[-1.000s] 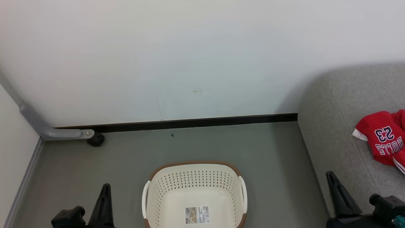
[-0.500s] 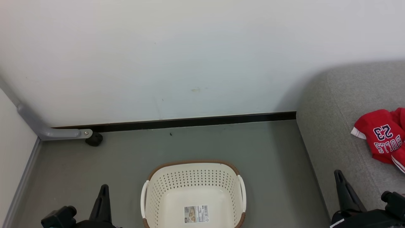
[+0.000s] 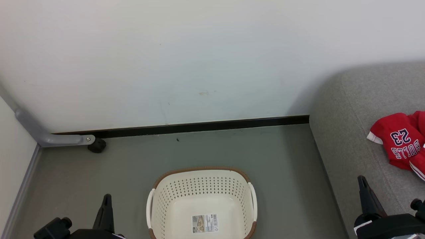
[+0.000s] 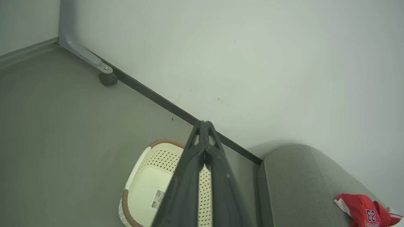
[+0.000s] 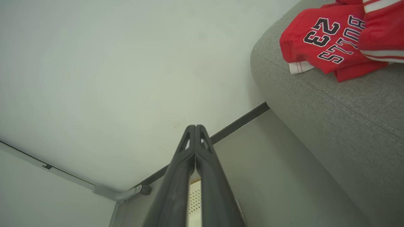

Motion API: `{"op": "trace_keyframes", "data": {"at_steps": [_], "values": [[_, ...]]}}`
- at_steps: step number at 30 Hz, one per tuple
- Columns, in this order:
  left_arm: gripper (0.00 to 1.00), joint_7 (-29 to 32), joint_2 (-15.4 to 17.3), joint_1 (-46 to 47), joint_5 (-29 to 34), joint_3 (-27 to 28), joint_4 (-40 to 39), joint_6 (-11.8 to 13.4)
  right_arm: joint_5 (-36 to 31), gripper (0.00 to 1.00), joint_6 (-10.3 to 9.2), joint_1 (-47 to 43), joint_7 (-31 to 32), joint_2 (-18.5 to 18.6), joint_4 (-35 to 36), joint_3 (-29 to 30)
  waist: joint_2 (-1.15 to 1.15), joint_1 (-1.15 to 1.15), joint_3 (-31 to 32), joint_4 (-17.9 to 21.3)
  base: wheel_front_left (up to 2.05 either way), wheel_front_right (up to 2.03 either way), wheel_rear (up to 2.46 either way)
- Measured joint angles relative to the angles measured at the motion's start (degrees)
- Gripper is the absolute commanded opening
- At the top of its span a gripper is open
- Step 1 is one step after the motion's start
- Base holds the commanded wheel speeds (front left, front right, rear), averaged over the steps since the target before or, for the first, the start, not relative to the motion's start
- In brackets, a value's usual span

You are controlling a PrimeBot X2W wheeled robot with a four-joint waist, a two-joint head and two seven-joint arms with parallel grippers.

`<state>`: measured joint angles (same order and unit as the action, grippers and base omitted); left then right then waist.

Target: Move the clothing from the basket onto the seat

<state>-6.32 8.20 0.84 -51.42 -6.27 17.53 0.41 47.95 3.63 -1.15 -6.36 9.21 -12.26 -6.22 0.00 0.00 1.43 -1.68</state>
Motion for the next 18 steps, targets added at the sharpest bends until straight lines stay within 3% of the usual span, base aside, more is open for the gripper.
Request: {"op": "trace_keyframes", "data": {"at_steps": [18], "values": [[0.00,3.74,-1.54,0.69,-11.28,3.10,0.00,-2.02,12.20,0.00,0.94,1.89,3.78,-1.93,-1.38,4.03,-0.01,0.00,-0.44,0.48,0.00,0.00,0.00]]}}
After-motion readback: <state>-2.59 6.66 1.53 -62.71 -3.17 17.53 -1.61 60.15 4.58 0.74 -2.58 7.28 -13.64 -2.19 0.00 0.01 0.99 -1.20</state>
